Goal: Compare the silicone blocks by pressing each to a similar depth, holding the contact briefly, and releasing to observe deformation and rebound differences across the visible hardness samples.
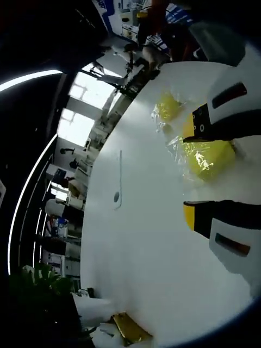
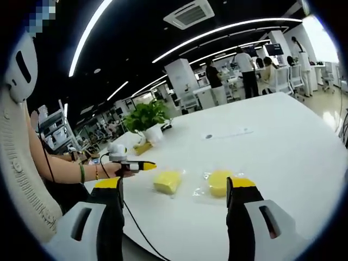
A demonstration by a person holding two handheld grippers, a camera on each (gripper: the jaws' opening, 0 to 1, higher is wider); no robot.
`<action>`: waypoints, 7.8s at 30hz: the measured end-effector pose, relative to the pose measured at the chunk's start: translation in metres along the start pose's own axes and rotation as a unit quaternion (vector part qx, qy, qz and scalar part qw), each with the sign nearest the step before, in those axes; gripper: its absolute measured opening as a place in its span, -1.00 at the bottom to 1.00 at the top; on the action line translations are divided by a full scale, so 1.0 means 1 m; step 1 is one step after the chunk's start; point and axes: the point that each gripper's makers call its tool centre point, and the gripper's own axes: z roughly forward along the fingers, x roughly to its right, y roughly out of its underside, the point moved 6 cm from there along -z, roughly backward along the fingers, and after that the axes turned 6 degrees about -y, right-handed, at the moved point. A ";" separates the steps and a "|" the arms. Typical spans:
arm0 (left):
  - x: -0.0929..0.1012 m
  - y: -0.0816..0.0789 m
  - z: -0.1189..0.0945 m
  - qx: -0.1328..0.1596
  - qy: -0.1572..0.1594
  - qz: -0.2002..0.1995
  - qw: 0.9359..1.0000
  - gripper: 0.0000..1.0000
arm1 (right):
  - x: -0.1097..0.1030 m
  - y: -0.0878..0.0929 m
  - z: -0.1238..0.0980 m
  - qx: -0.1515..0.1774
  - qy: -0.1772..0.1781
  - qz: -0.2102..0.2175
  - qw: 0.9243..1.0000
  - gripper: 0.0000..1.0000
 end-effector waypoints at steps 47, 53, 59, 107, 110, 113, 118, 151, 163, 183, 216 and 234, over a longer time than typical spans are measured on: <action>0.178 -0.045 -0.148 0.157 0.042 0.043 0.986 0.35 | 0.000 -0.042 -0.025 0.089 -0.115 -0.025 0.989 0.63; 0.183 -0.040 -0.145 0.142 0.043 0.036 0.988 0.38 | -0.002 -0.044 -0.028 0.090 -0.126 -0.034 0.987 0.56; 0.189 -0.040 -0.138 0.130 0.046 0.016 0.990 0.42 | 0.004 -0.043 -0.029 0.085 -0.123 -0.036 0.988 0.60; 0.179 -0.027 0.000 0.042 0.057 -0.245 0.967 0.64 | 0.077 -0.033 -0.008 0.065 -0.110 0.022 0.992 0.53; 0.176 -0.023 0.014 0.027 0.058 -0.260 0.963 0.61 | 0.081 -0.030 -0.005 0.062 -0.108 0.028 0.992 0.53; 0.173 -0.019 0.031 0.011 0.058 -0.272 0.961 0.60 | 0.086 -0.028 -0.001 0.059 -0.108 0.033 0.992 0.52; 0.169 -0.014 0.060 -0.014 0.053 -0.309 0.949 0.60 | 0.098 -0.027 0.003 0.054 -0.104 0.038 0.992 0.51; 0.138 0.022 0.157 -0.058 0.015 -0.470 0.881 0.51 | 0.143 -0.019 0.012 0.047 -0.074 0.069 0.994 0.42; 0.143 0.025 0.174 -0.083 0.036 -0.475 0.875 0.20 | 0.155 -0.017 0.012 0.045 -0.062 0.074 0.994 0.39; 0.148 0.042 0.191 -0.184 0.005 -0.435 0.881 -0.70 | 0.163 -0.011 0.010 0.043 -0.054 0.079 0.994 0.35; 0.184 0.003 0.169 -0.138 0.032 -0.034 0.989 -1.00 | 0.139 -0.027 0.000 0.055 -0.068 0.044 0.995 0.36; 0.240 -0.013 0.127 -0.104 0.085 0.122 0.983 -1.00 | 0.117 -0.037 -0.021 0.068 -0.070 0.021 0.995 0.33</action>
